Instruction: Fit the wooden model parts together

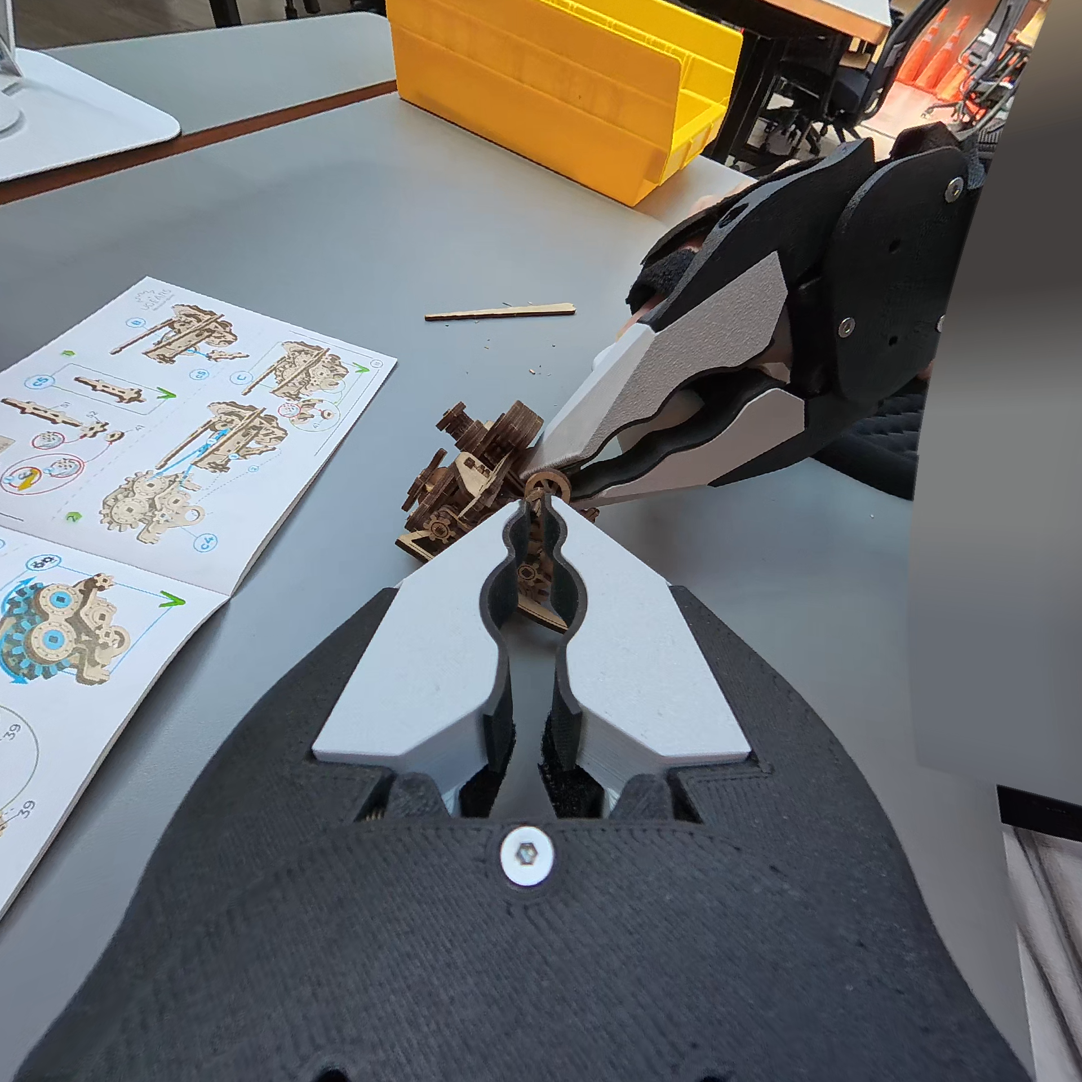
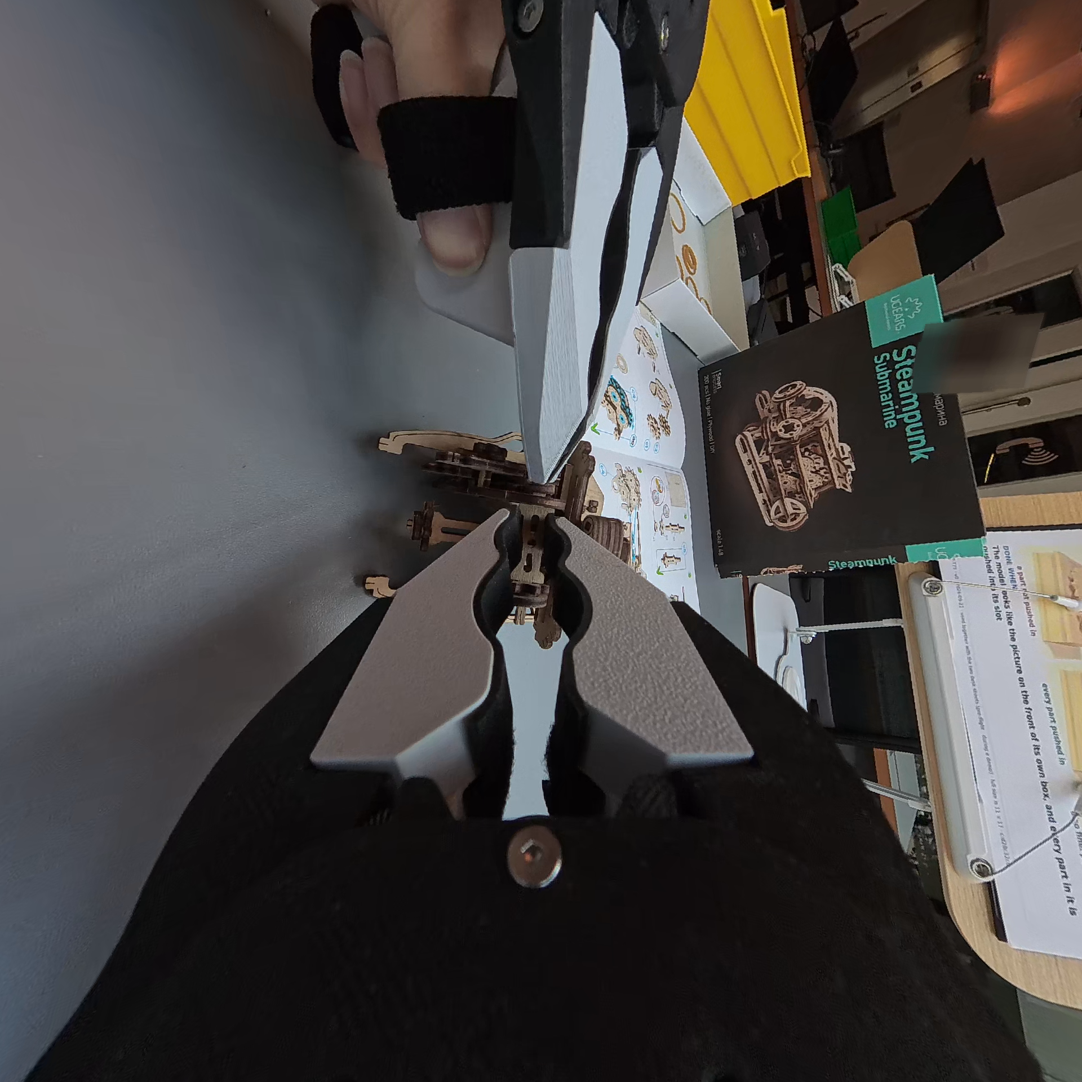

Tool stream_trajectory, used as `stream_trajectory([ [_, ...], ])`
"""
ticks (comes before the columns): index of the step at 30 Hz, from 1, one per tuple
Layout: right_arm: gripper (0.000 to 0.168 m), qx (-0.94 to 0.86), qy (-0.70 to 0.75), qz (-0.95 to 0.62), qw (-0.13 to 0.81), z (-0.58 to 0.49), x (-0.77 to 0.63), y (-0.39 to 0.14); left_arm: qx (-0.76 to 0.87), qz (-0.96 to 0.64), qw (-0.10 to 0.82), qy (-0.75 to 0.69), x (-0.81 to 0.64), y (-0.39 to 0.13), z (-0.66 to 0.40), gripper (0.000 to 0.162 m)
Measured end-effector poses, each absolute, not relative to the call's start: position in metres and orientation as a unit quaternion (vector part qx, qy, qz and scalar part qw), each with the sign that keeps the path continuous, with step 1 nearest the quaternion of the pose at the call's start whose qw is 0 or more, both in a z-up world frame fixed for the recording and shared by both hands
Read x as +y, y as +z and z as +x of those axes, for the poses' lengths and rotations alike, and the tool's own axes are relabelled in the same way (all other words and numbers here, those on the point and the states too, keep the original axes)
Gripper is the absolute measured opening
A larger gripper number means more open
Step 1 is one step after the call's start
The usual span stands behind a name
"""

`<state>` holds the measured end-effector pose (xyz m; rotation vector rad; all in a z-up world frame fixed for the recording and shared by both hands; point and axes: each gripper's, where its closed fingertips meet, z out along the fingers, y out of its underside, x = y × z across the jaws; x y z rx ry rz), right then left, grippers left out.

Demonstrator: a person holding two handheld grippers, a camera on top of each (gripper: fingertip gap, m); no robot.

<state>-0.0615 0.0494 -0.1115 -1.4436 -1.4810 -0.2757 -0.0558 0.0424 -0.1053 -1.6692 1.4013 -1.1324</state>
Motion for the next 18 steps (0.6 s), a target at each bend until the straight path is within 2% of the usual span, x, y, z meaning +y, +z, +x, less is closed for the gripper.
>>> stream_trajectory([
  [12,0.000,-0.616,-0.121,-0.597,0.500,-0.0615,0.0489,-0.1120,0.551,-0.635,0.345,-0.416,0.0416,-0.1057,-0.0560,0.000],
  [18,0.004,-0.609,-0.057,-0.606,0.508,-0.0603,0.0506,-0.1127,0.539,-0.640,0.319,-0.445,0.0422,-0.1062,-0.0587,0.000],
])
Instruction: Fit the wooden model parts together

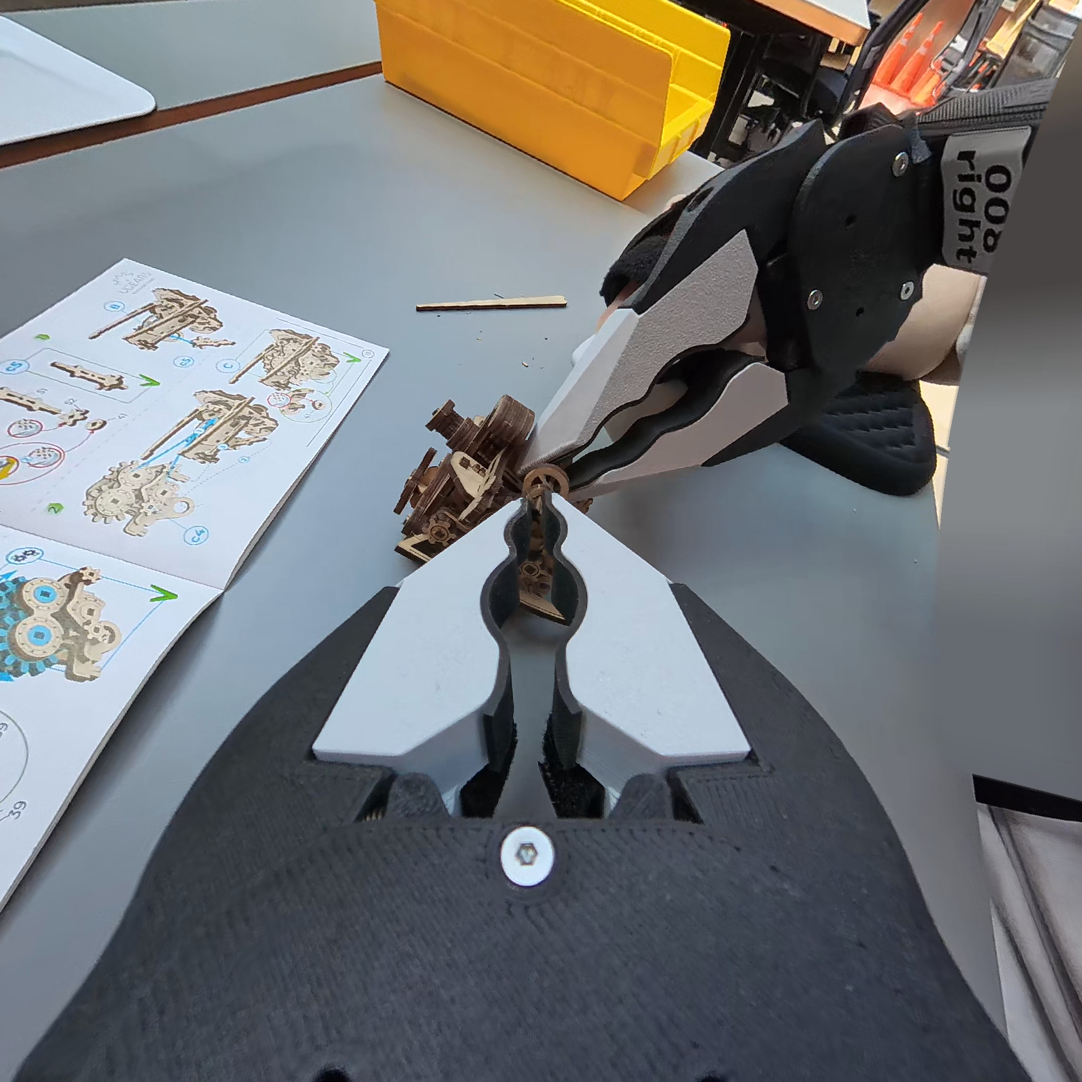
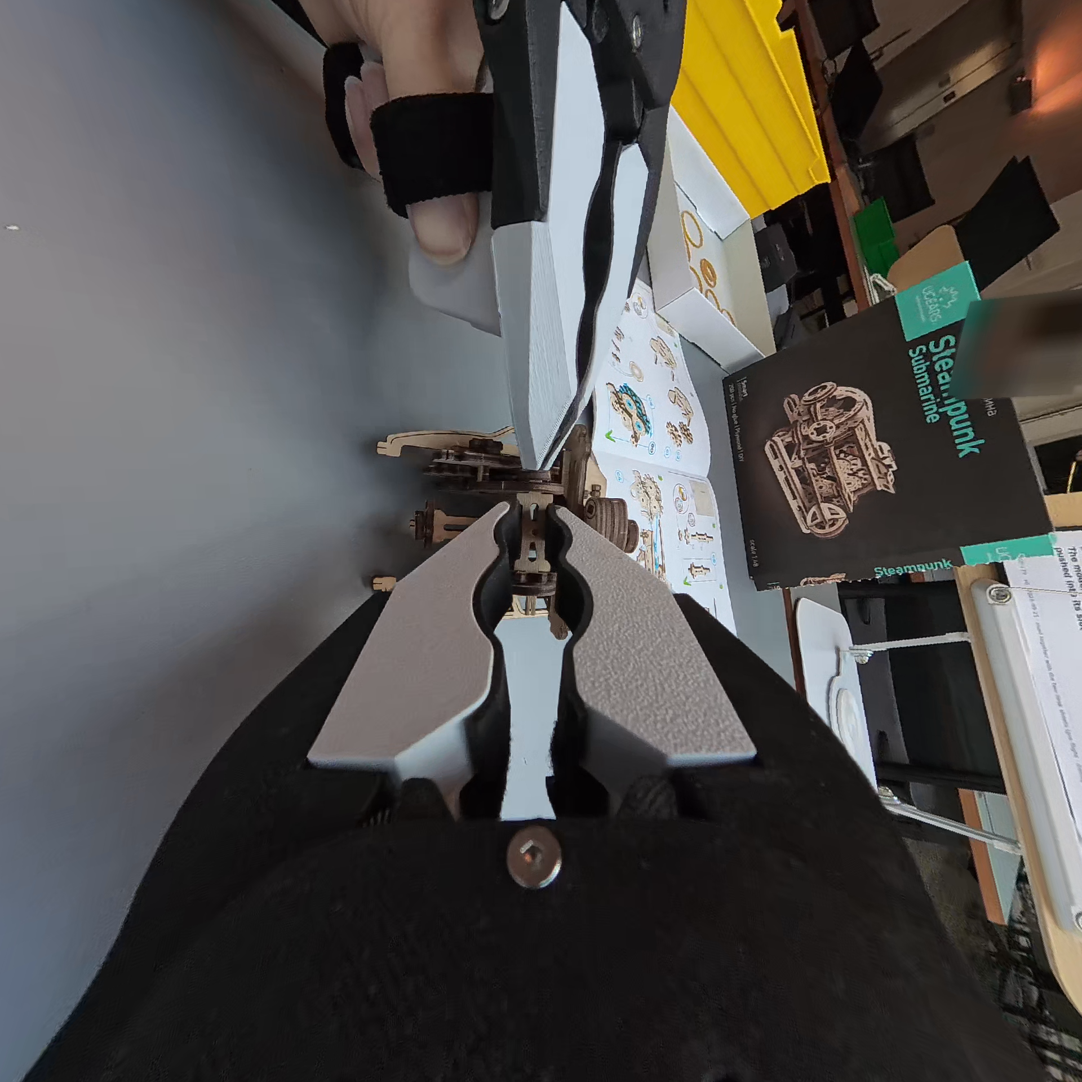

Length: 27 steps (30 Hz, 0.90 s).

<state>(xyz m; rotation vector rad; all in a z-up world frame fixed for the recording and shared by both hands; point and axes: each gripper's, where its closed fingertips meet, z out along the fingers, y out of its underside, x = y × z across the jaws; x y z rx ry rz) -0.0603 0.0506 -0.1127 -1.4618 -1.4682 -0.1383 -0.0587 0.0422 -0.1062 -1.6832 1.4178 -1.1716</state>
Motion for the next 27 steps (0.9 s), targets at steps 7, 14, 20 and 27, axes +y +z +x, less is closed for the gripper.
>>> stream_trajectory([
  [7,0.006,-0.614,-0.057,-0.584,0.528,-0.0591,0.0508,-0.1133,0.529,-0.639,0.313,-0.462,0.0422,-0.1063,-0.0578,0.001],
  [14,0.006,-0.620,-0.036,-0.574,0.533,-0.0574,0.0484,-0.1128,0.527,-0.639,0.305,-0.471,0.0412,-0.1068,-0.0584,0.001],
  [20,0.014,-0.608,0.014,-0.580,0.543,-0.0560,0.0467,-0.1084,0.526,-0.638,0.306,-0.473,0.0438,-0.1054,-0.0621,0.001],
  [27,0.006,-0.607,0.050,-0.575,0.546,-0.0598,0.0427,-0.1081,0.529,-0.634,0.299,-0.478,0.0407,-0.1062,-0.0610,0.000],
])
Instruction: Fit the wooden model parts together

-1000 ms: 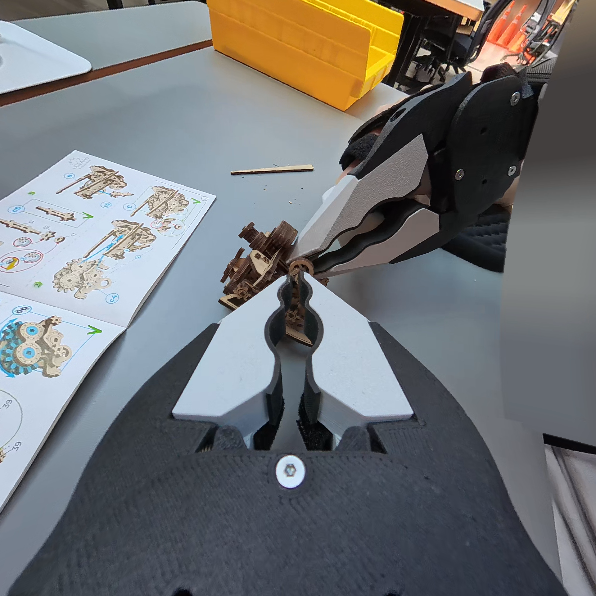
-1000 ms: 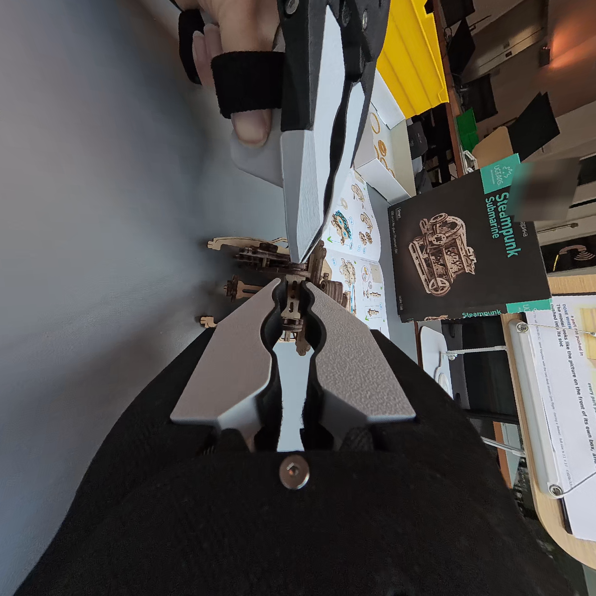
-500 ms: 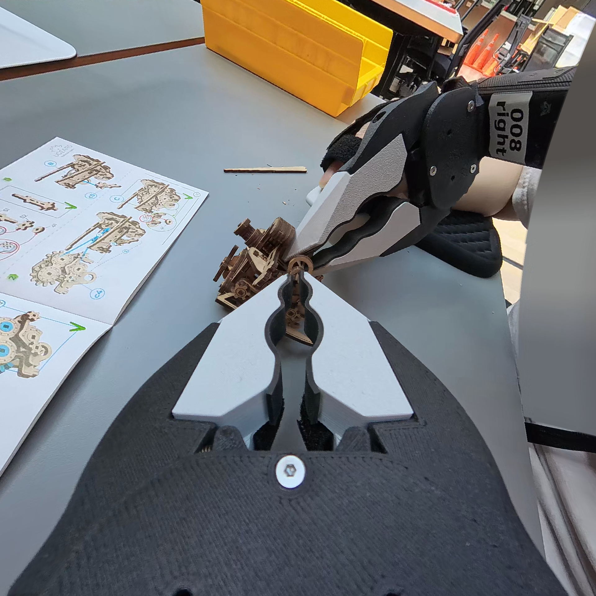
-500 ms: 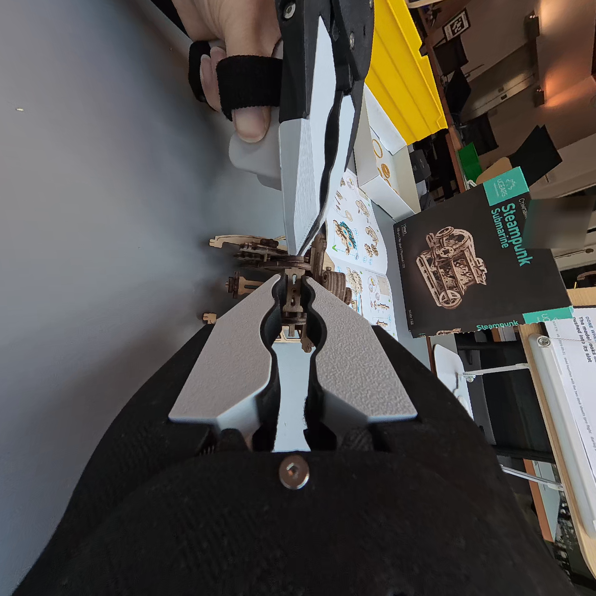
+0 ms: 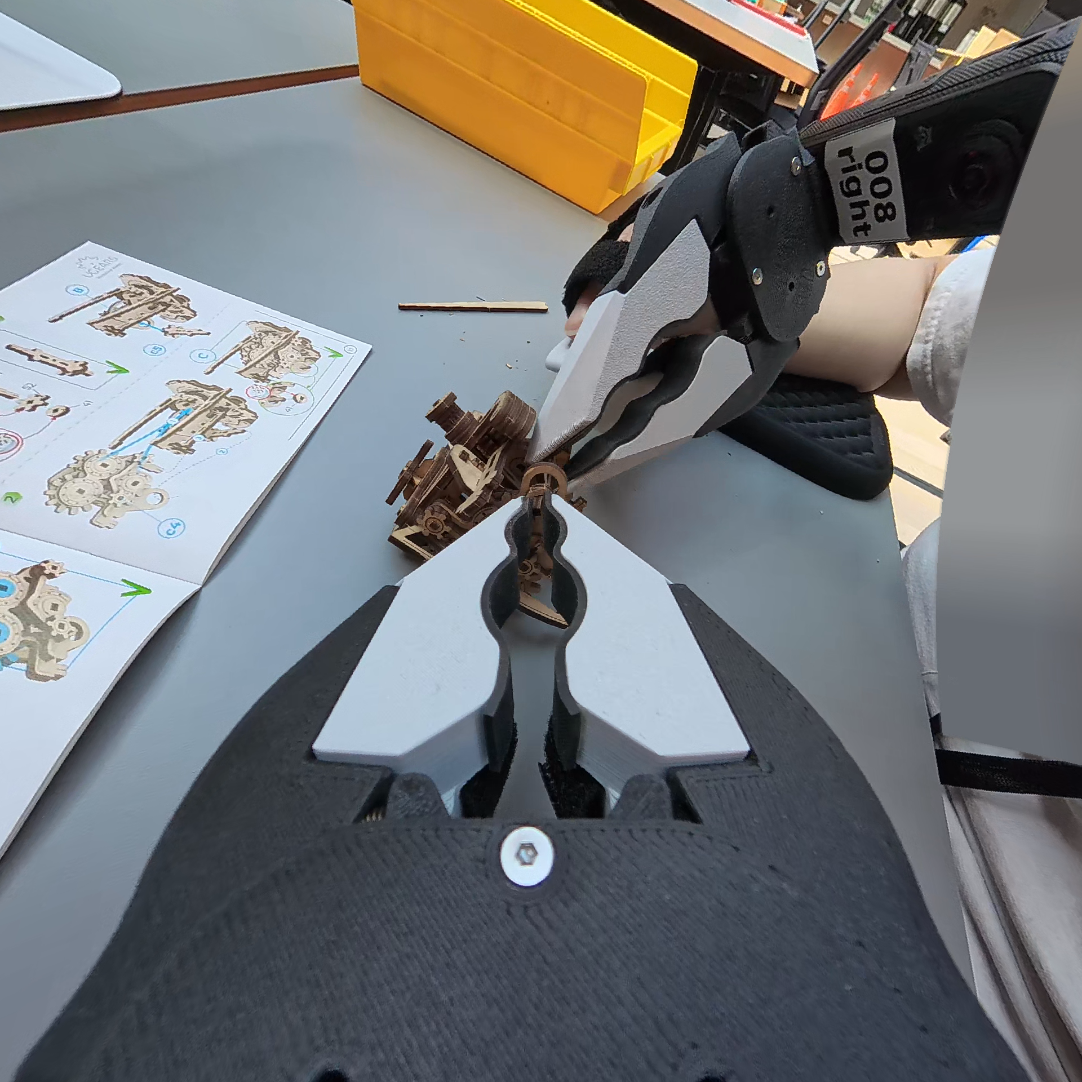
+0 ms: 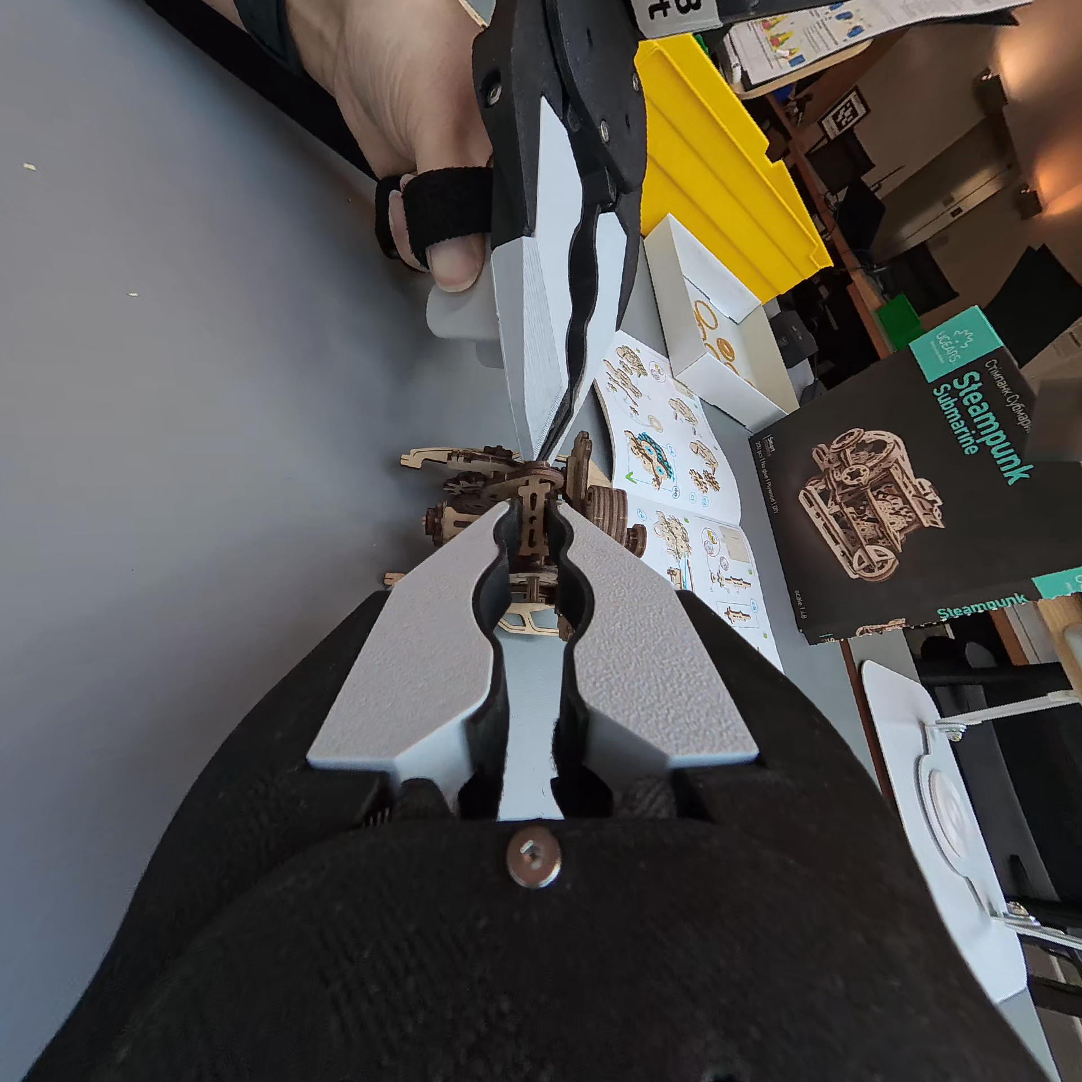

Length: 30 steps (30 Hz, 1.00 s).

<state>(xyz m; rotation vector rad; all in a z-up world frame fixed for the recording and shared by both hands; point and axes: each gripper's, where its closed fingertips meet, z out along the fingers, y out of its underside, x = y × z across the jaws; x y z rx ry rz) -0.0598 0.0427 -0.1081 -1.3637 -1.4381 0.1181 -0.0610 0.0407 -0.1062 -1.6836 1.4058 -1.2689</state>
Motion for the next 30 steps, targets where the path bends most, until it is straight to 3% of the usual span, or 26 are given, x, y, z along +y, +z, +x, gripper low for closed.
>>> stream_trajectory([
  [30,0.005,-0.612,0.063,-0.559,0.556,-0.0638,0.0401,-0.1075,0.513,-0.630,0.260,-0.521,0.0375,-0.1058,-0.0615,0.001],
])
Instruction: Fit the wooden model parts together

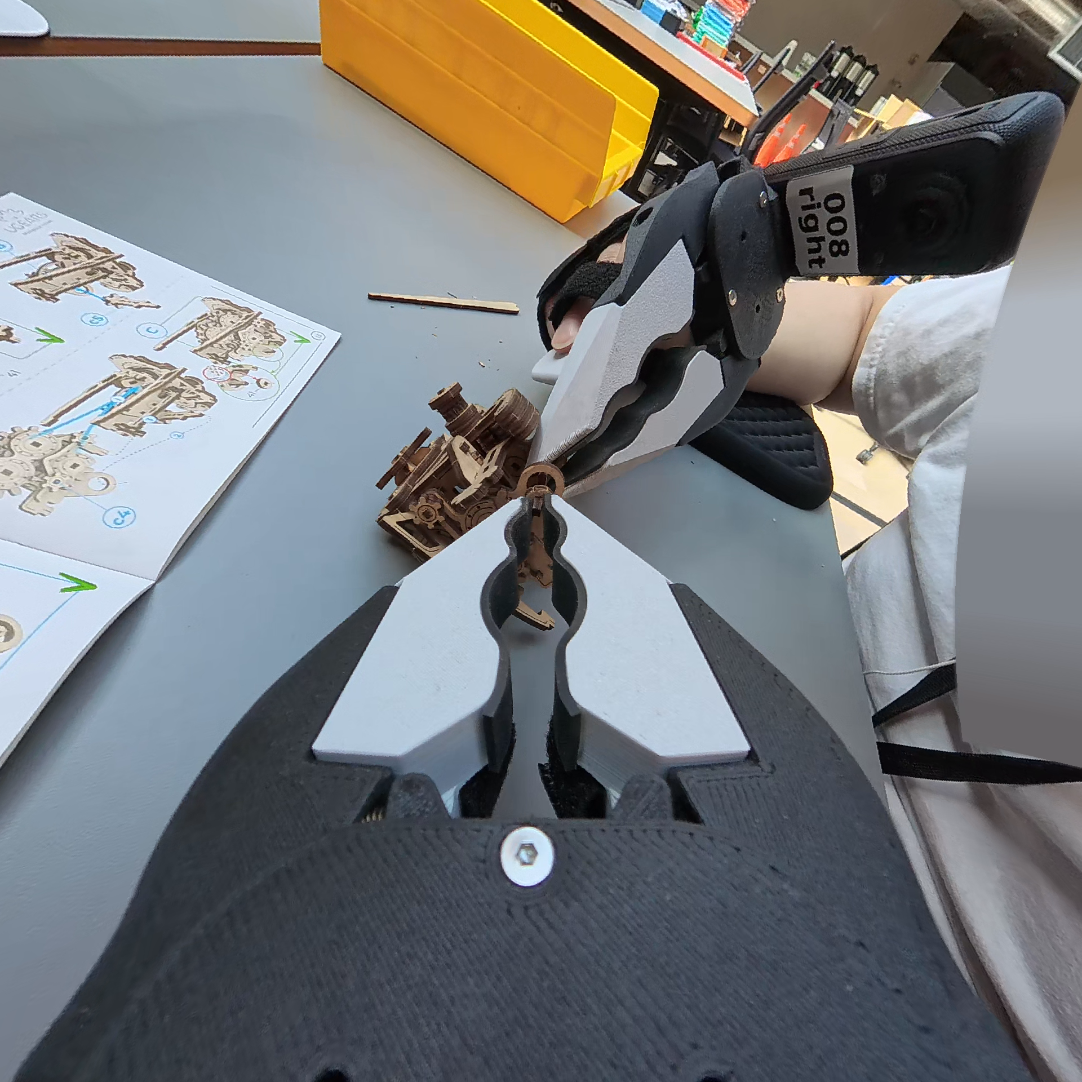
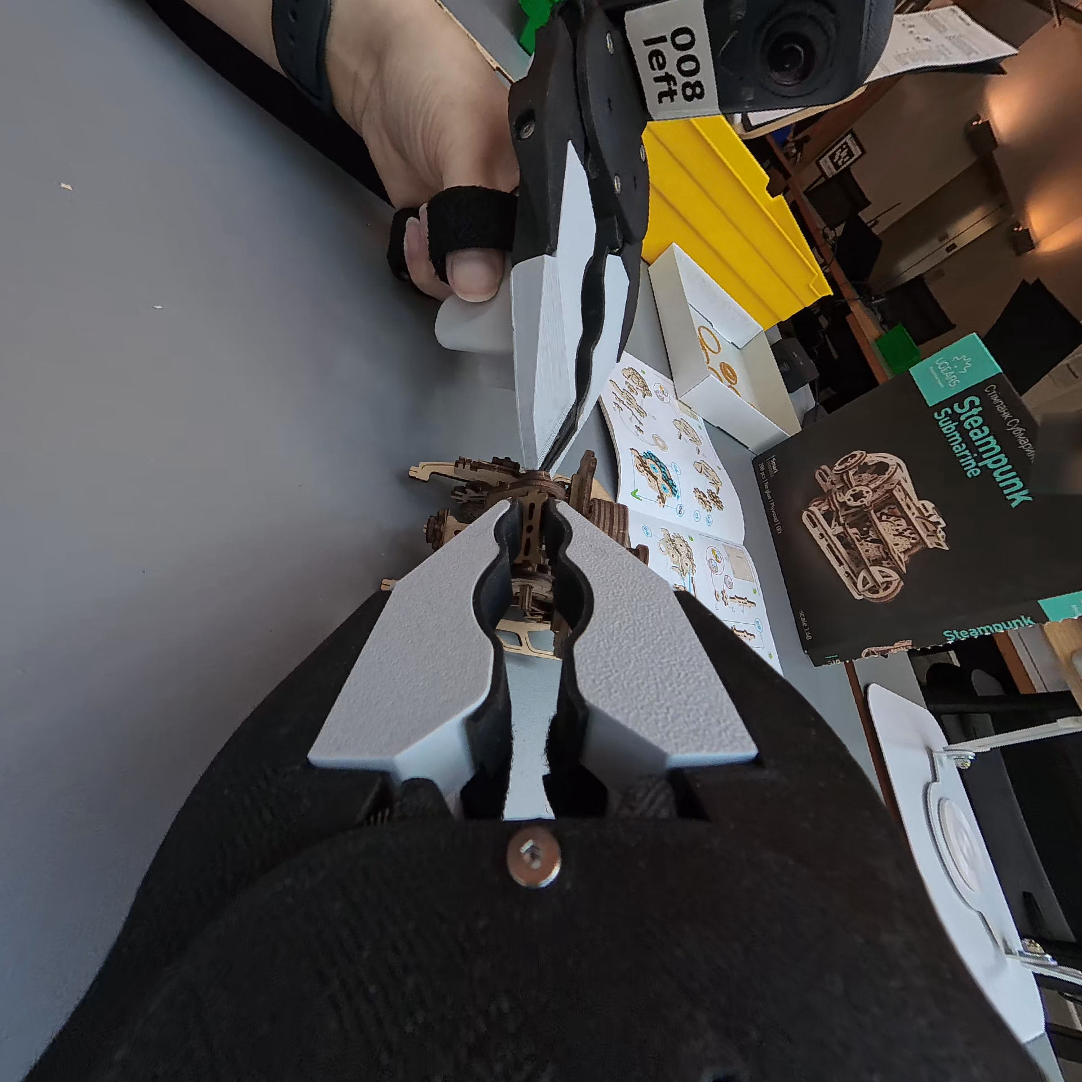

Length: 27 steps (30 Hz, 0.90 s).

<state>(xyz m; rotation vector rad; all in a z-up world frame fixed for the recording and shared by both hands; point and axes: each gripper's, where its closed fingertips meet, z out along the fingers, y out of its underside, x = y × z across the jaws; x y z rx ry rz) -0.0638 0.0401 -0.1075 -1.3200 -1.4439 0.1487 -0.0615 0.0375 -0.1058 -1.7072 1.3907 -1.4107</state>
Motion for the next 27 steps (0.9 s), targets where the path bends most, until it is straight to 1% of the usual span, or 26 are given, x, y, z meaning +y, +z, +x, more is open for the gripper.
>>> stream_trajectory([
  [8,0.004,-0.620,0.052,-0.550,0.557,-0.0652,0.0375,-0.1068,0.521,-0.618,0.261,-0.527,0.0359,-0.1049,-0.0615,0.001],
  [12,0.003,-0.625,0.054,-0.547,0.555,-0.0673,0.0354,-0.1060,0.524,-0.617,0.246,-0.533,0.0343,-0.1048,-0.0625,0.001],
  [14,0.000,-0.625,0.056,-0.547,0.554,-0.0685,0.0345,-0.1041,0.530,-0.615,0.246,-0.529,0.0334,-0.1046,-0.0624,0.000],
  [20,0.000,-0.624,0.070,-0.553,0.547,-0.0678,0.0360,-0.1042,0.541,-0.616,0.245,-0.517,0.0347,-0.1044,-0.0617,0.001],
  [27,0.004,-0.634,0.069,-0.533,0.556,-0.0654,0.0344,-0.1062,0.538,-0.619,0.241,-0.519,0.0338,-0.1051,-0.0625,0.000],
])
